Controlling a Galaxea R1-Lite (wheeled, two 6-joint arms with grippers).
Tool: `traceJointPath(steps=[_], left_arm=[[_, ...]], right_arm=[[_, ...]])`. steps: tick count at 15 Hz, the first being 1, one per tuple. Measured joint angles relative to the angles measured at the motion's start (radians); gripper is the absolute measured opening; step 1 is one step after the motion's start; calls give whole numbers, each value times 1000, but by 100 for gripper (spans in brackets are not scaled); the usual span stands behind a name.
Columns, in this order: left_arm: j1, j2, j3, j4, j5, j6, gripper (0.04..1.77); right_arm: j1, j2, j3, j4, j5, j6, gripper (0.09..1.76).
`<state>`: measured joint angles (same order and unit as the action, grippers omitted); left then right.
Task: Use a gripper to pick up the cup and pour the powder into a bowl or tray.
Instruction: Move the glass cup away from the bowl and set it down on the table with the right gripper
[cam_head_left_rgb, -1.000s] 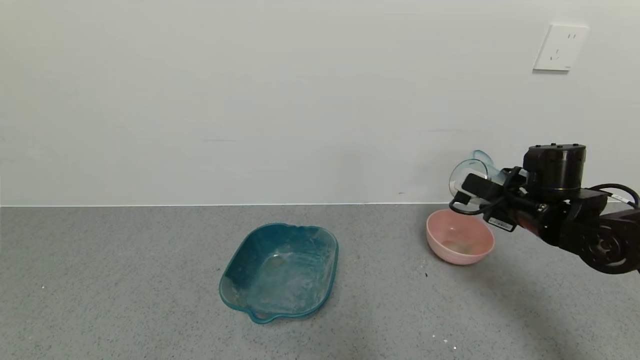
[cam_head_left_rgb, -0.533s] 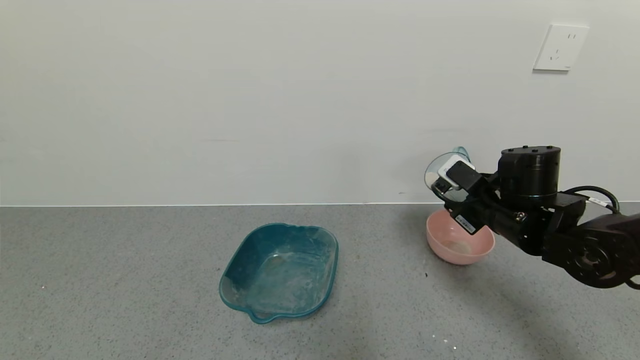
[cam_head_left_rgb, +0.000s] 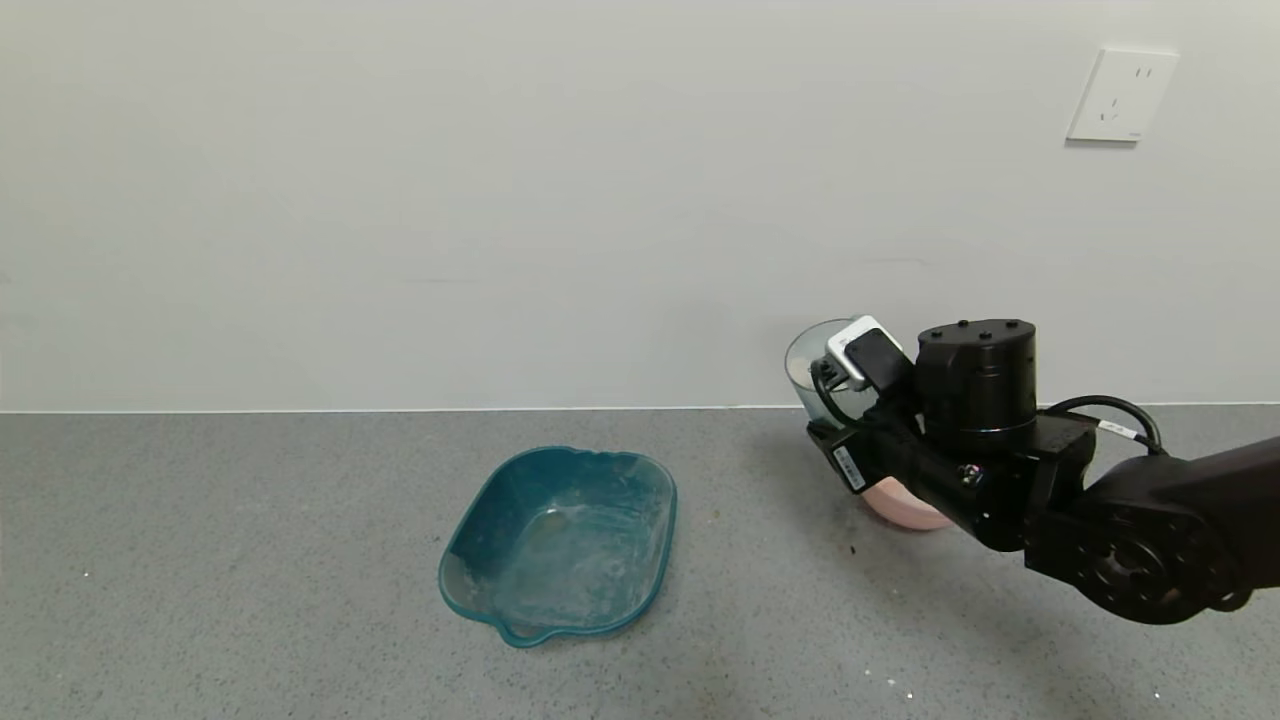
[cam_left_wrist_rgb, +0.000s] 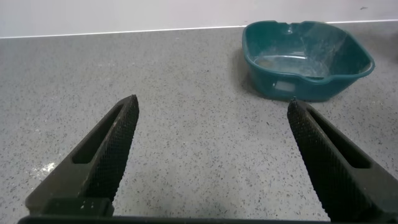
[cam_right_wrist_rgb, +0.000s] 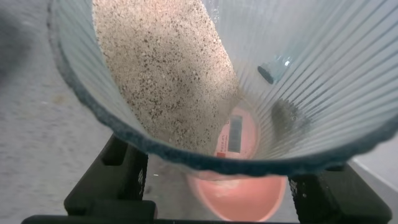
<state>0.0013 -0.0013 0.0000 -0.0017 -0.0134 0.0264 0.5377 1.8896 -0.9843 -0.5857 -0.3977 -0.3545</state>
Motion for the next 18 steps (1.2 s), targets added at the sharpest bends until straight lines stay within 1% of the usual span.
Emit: traceJointPath(steps=[1,3,6,8,14,18], left_arm=[[0,0,0,0,0,0,172],[0,0,0,0,0,0,172],[0,0,0,0,0,0,172],[0,0,0,0,0,0,172],[0,0,0,0,0,0,172],[0,0,0,0,0,0,172]], right_arm=[[14,9,-4,-4,5,39,129],[38,21,-10,-3,55,117,129],[60,47,-11,-11,65,198,129],[56,73,-9,-14,68,241,129],[39,153,-8,-18,135,355,129],[35,191,-3,-23,137,362,129]])
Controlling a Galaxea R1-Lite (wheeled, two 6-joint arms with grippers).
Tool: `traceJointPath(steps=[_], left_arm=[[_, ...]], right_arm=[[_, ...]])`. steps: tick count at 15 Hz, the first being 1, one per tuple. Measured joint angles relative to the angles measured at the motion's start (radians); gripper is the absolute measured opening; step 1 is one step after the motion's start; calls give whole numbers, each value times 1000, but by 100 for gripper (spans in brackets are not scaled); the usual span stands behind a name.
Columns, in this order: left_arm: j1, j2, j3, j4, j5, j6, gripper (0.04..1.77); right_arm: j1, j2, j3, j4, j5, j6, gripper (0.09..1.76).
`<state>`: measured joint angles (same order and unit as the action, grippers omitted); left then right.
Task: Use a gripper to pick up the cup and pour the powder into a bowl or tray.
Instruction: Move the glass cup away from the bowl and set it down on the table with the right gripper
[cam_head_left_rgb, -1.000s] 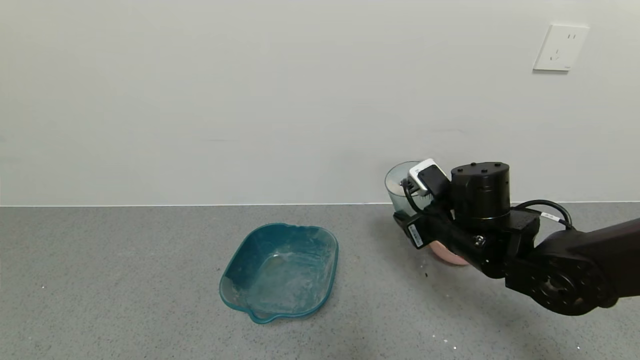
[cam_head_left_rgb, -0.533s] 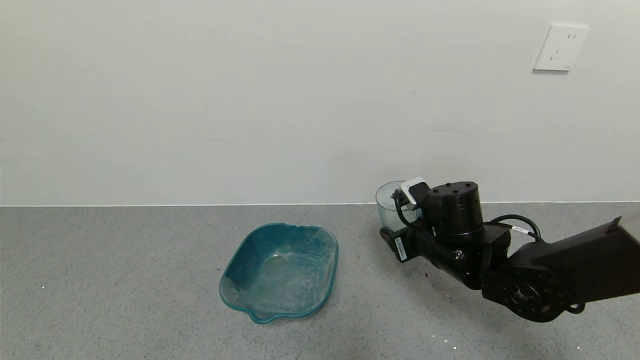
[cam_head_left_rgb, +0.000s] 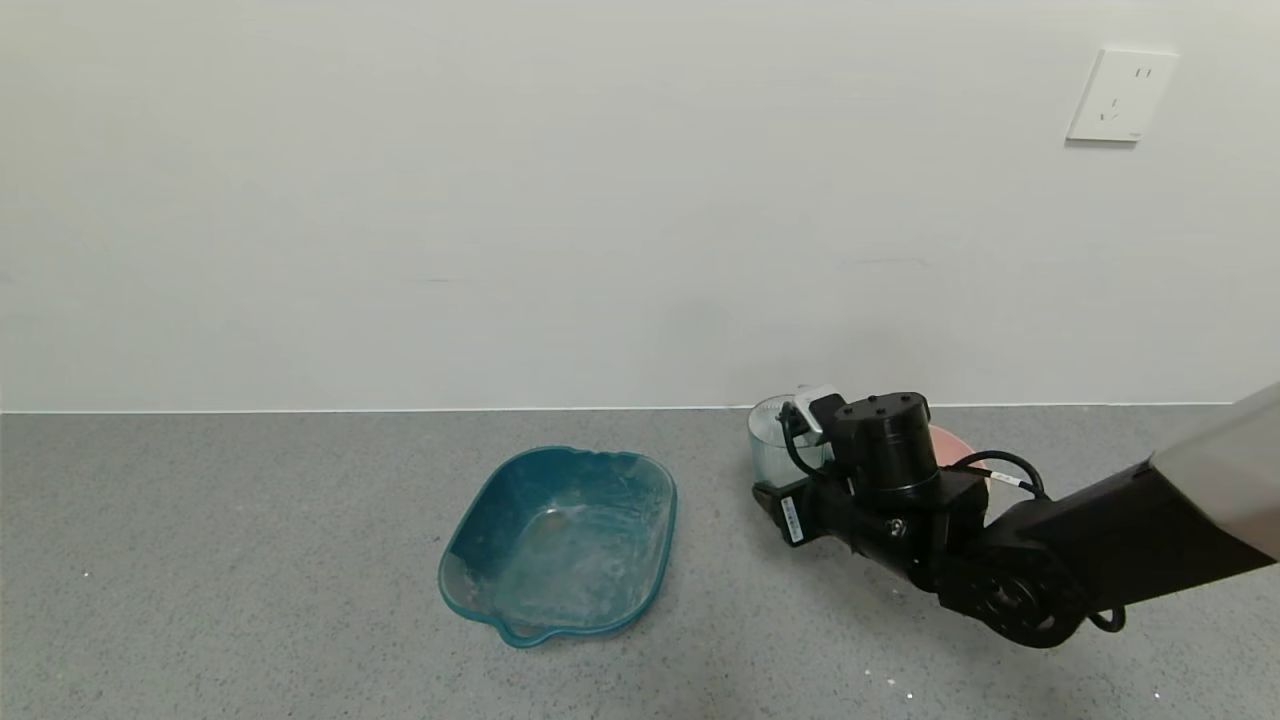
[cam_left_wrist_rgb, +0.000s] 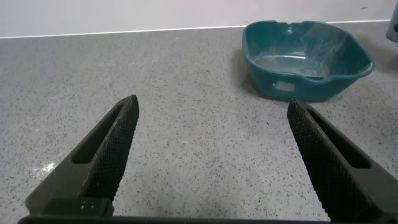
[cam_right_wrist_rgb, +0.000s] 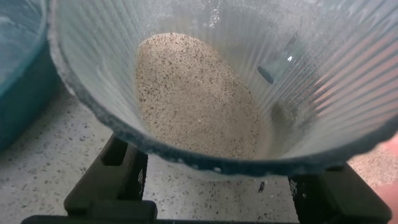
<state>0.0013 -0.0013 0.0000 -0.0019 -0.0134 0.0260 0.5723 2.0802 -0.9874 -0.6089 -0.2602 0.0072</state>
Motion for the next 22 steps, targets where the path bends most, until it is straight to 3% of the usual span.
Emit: traceJointPath(steps=[6,22], left_arm=[[0,0,0,0,0,0,172],[0,0,0,0,0,0,172]], right_arm=[[-9,71,36,-141,1,23,128],[9,130,65,-160,4,18,128]])
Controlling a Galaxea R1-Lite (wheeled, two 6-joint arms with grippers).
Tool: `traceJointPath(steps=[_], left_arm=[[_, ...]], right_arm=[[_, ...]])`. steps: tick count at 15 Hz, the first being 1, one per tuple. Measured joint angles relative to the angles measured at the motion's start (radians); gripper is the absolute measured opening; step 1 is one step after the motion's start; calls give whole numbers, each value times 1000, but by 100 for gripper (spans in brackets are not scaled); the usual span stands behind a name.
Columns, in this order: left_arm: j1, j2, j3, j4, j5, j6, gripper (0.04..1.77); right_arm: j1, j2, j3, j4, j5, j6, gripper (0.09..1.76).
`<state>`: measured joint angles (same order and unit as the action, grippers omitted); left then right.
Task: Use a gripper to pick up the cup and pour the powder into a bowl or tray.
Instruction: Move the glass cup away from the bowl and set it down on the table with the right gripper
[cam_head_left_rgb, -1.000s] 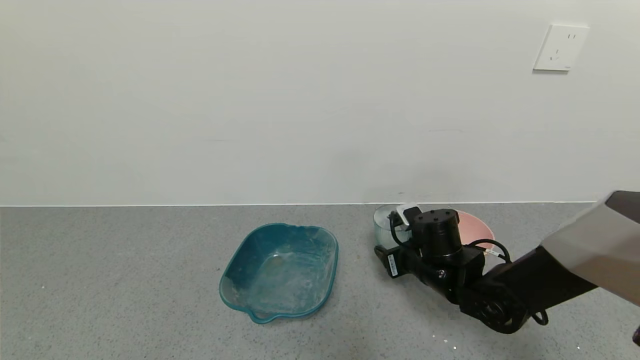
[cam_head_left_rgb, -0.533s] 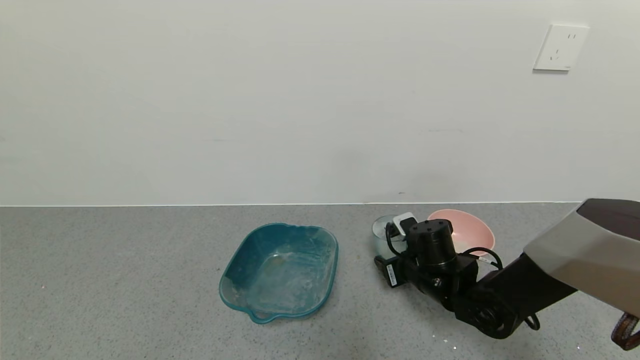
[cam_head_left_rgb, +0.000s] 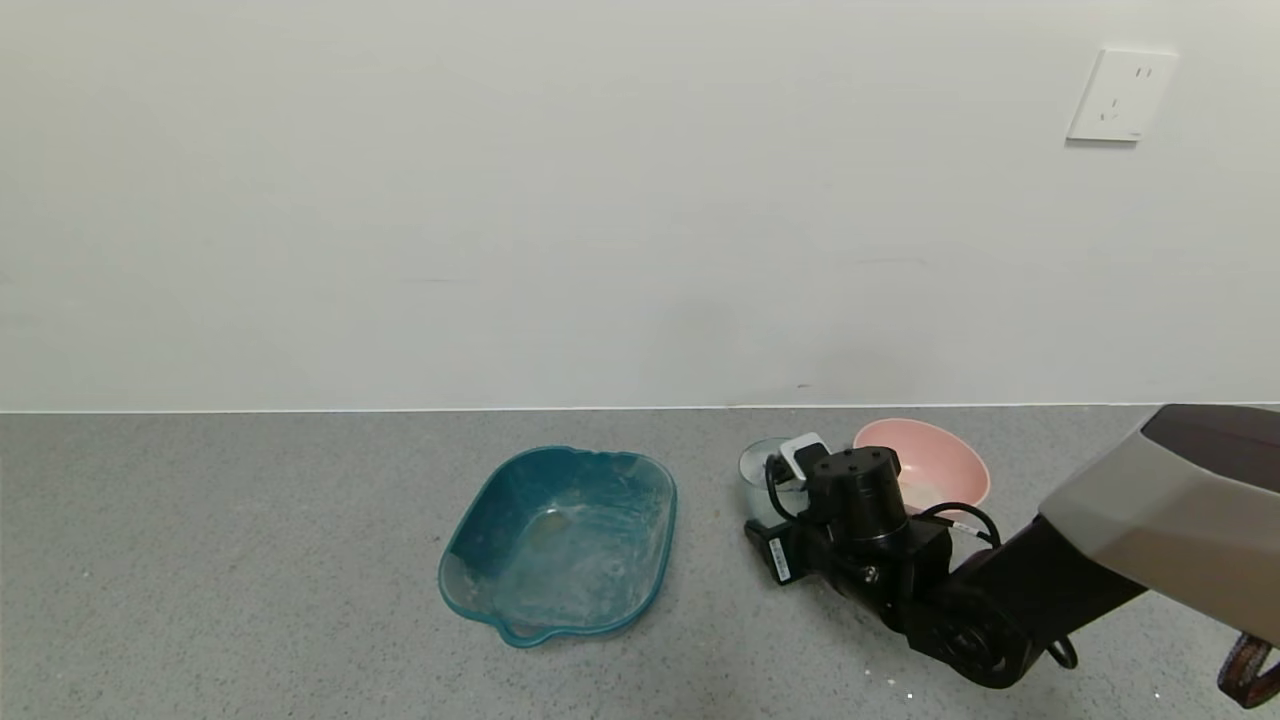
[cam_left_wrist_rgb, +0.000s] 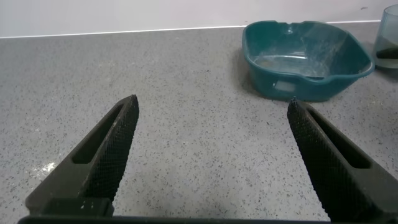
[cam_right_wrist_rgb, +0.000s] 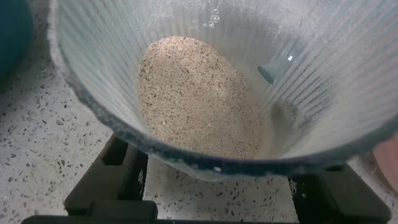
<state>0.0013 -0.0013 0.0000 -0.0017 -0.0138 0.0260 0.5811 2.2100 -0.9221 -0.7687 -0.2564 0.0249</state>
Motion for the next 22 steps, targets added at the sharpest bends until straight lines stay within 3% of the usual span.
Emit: traceJointPath(steps=[7,12,22], left_arm=[[0,0,0,0,0,0,172],[0,0,0,0,0,0,172],[0,0,0,0,0,0,172]], right_arm=[[3,3,13,-2,16,0,129],[5,4,16,-9,17,0,150],[22,-59,86,4,16,-7,165]])
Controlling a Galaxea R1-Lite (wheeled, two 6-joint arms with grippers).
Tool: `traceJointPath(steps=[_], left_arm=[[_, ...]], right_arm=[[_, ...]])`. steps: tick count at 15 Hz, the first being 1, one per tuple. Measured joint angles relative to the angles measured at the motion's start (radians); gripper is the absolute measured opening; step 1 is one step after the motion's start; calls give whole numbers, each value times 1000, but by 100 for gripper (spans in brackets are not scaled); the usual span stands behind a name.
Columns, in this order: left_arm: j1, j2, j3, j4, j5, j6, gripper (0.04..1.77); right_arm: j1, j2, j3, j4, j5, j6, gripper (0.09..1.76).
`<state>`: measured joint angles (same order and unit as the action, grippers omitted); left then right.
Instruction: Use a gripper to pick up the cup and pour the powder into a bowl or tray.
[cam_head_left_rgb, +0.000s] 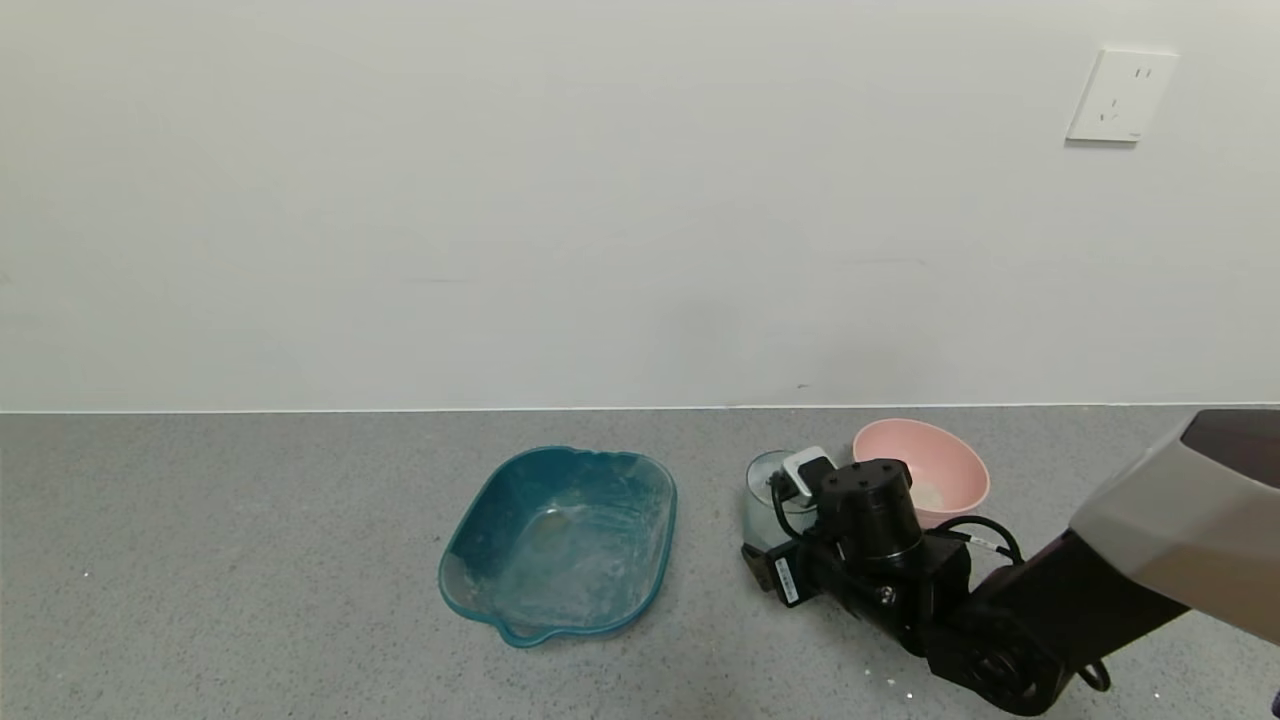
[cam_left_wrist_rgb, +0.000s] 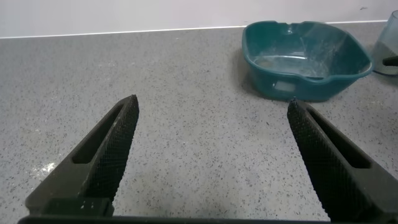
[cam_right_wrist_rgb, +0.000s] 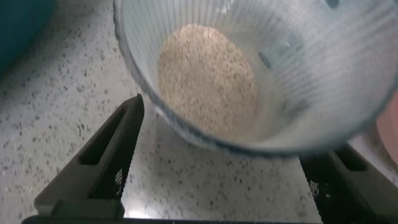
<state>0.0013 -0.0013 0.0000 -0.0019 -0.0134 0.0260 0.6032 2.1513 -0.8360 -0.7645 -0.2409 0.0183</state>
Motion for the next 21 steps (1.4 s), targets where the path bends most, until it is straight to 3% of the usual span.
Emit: traceJointPath(steps=[10,14,21], left_arm=[[0,0,0,0,0,0,172],[0,0,0,0,0,0,172],[0,0,0,0,0,0,172]], right_arm=[[-33,-231,216,-2,-14,0,169],[-45,-337,326,-8,-143,7,170],[-66,-545,478,2,-182,9,170]])
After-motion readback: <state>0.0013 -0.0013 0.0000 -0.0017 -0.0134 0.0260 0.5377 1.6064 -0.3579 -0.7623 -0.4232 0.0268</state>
